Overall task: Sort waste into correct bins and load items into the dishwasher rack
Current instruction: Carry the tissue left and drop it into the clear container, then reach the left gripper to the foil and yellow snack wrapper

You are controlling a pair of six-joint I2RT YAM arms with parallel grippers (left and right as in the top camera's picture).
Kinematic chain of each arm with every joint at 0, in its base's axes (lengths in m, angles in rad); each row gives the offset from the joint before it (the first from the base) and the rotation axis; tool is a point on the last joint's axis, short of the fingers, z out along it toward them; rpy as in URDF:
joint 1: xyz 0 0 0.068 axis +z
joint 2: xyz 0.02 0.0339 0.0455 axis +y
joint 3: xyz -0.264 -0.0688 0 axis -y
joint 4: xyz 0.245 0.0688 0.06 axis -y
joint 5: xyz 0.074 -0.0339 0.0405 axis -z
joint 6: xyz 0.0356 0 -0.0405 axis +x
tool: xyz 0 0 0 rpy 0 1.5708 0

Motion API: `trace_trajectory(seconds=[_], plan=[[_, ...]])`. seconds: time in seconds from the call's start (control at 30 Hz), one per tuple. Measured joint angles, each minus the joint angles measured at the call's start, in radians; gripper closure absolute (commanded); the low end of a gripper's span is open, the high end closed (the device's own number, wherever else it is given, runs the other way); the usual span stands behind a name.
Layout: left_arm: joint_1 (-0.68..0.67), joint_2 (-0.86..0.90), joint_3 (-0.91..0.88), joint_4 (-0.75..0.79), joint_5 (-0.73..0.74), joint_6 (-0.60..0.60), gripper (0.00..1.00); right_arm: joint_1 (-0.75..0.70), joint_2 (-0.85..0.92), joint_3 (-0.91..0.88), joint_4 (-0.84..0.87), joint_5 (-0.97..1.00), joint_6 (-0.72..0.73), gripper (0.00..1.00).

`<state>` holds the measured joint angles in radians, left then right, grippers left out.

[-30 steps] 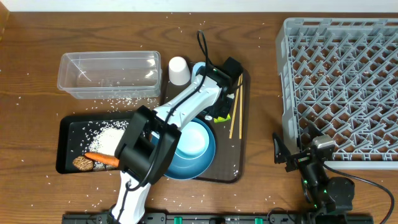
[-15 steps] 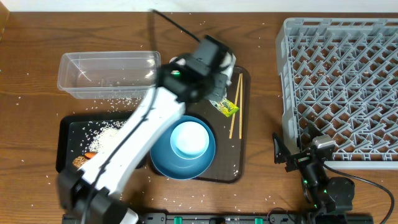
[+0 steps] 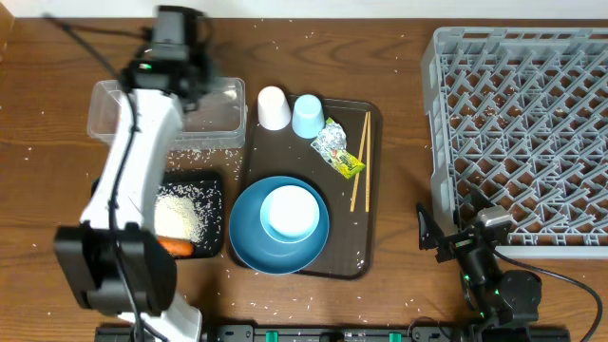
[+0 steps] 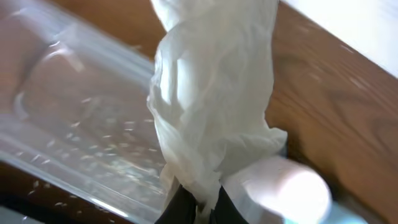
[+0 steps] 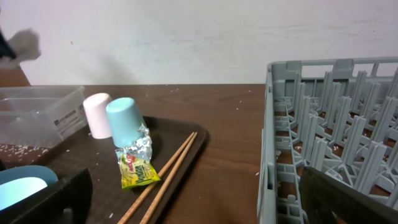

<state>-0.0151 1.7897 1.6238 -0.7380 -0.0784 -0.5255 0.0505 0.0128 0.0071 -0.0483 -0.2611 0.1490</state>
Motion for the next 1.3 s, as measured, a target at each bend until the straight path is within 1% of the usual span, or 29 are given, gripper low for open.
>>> trace_trajectory(seconds=[0.03, 0.07, 0.1, 0.2, 0.43, 0.47, 0.5, 0.57, 0.6, 0.63, 0.73, 0.9, 1.0, 1.07, 1.13, 1.23, 1.3], plan=[[0.024, 0.011, 0.000, 0.000, 0.008, -0.015, 0.89, 0.000, 0.000, 0.000, 0.000, 0.000, 0.000, 0.01], [0.051, 0.026, 0.000, 0.000, 0.020, -0.028, 0.83, 0.000, 0.000, 0.000, 0.000, 0.000, 0.000, 0.01], [0.066, 0.035, 0.000, 0.000, 0.028, -0.036, 0.83, 0.000, 0.000, 0.000, 0.000, 0.000, 0.000, 0.01], [0.097, 0.062, 0.000, -0.015, 0.050, -0.063, 0.83, 0.000, 0.000, 0.000, 0.000, 0.000, 0.000, 0.01], [0.094, 0.069, 0.000, -0.058, 0.081, -0.079, 0.83, 0.000, 0.000, 0.000, 0.000, 0.000, 0.000, 0.01], [0.092, 0.069, 0.000, -0.065, 0.090, -0.080, 0.78, 0.000, 0.000, 0.000, 0.000, 0.000, 0.000, 0.01], [0.090, 0.069, 0.000, -0.072, 0.103, -0.079, 0.70, 0.000, 0.000, 0.000, 0.000, 0.000, 0.000, 0.01], [0.085, 0.069, 0.000, -0.075, 0.128, -0.077, 0.41, 0.000, 0.000, 0.000, 0.000, 0.000, 0.000, 0.01], [0.081, 0.069, 0.000, -0.076, 0.138, -0.080, 0.19, 0.000, 0.000, 0.000, 0.000, 0.000, 0.000, 0.01], [0.079, 0.069, 0.000, -0.077, 0.146, -0.079, 0.10, 0.000, 0.000, 0.000, 0.000, 0.000, 0.000, 0.01], [0.065, 0.069, 0.000, -0.076, 0.166, -0.068, 0.09, 0.000, 0.000, 0.000, 0.000, 0.000, 0.000, 0.01], [0.029, 0.056, 0.000, -0.077, 0.208, 0.010, 0.09, 0.000, 0.000, 0.000, 0.000, 0.000, 0.000, 0.01], [-0.040, 0.006, 0.000, -0.073, 0.219, 0.063, 0.09, 0.000, 0.000, 0.000, 0.000, 0.000, 0.000, 0.01], [-0.123, -0.046, 0.000, -0.070, 0.216, 0.096, 0.09, 0.000, 0.000, 0.000, 0.000, 0.000, 0.000, 0.01], [-0.241, -0.101, 0.000, -0.068, 0.200, 0.116, 0.09, 0.000, 0.000, 0.000, 0.000, 0.000, 0.000, 0.01], [-0.405, -0.129, 0.001, -0.066, 0.168, 0.109, 0.09, 0.000, 0.000, 0.000, 0.000, 0.000, 0.000, 0.01], [-0.497, -0.111, 0.001, -0.058, 0.152, 0.085, 0.09, 0.000, 0.000, 0.000, 0.000, 0.000, 0.000, 0.01]])
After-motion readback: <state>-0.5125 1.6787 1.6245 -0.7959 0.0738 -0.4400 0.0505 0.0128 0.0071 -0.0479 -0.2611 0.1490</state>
